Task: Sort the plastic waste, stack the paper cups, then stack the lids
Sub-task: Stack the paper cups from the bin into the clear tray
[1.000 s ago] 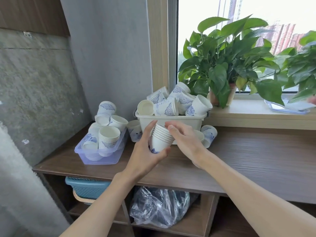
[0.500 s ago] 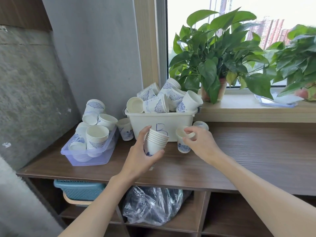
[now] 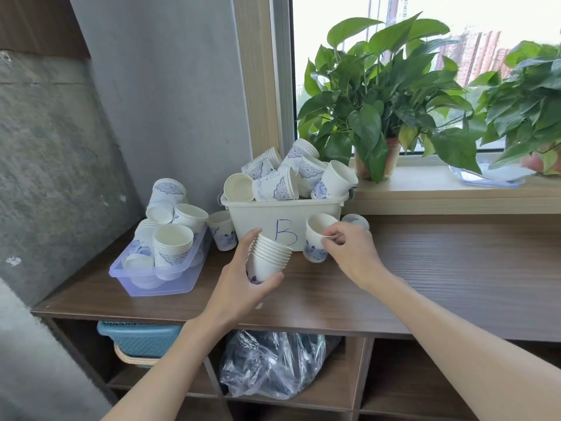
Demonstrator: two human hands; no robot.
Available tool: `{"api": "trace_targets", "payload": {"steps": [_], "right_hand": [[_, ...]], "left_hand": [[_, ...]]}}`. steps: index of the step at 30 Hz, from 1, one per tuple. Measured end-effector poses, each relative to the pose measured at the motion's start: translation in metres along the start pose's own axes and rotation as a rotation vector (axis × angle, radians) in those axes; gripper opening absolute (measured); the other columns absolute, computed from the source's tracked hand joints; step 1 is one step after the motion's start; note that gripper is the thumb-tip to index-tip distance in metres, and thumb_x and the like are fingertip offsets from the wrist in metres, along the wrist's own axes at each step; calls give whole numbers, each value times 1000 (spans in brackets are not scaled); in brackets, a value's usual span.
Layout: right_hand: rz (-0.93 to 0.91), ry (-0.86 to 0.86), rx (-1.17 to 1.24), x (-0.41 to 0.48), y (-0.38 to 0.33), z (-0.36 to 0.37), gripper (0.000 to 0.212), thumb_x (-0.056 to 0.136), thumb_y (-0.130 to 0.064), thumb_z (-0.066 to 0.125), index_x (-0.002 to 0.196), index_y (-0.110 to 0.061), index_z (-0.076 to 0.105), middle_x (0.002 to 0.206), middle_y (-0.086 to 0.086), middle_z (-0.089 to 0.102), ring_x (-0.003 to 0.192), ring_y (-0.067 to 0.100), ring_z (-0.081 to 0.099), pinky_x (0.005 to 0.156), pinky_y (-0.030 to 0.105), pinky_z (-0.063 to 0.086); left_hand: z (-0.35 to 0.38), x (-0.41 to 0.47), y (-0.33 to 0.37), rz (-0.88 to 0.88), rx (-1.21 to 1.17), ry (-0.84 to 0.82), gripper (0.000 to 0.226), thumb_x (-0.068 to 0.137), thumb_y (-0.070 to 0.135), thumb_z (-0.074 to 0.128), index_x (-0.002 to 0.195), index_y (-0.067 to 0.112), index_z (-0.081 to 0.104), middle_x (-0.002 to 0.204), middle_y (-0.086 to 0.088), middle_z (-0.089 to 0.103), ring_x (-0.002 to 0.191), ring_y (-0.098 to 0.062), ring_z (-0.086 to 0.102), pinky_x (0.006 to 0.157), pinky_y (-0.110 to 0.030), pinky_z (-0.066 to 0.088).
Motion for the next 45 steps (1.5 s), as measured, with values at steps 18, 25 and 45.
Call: {"api": "trace_targets", "payload": {"steps": [18,25,45], "right_hand": [[-225,-19,309,-19,-75,-18,9,90,-16,64,83,-19,66,78,-3,67,69,12,55,70,37,51],[-219,-206,255,-26,-78,-11,15,95,-20,59,82,-22,66,69,-15,62,59,5,50,62,22,44],[22,-77,123,3,2,-21,16,95,-25,57,107,-18,64,106,-3,62,99,14,58,79,18,42]], "left_hand": [[-7,-11,26,94,27,9,82,77,23,78,138,53,32,124,14,63,105,-11,65,84,-38,59],[-5,-11,33,111,12,14,88,77,22,78,144,47,27,126,14,61,105,-8,64,89,-36,57],[22,9,33,94,98,-39,85,80,22,78,143,52,30,130,20,57,112,0,58,100,-33,50]]}}
Point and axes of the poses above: each hand's wrist, its own x-axis towards the middle knuckle, its own z-axis out of the palm, y = z × x, the point moved 2 cm from there along x, towards the middle knuckle
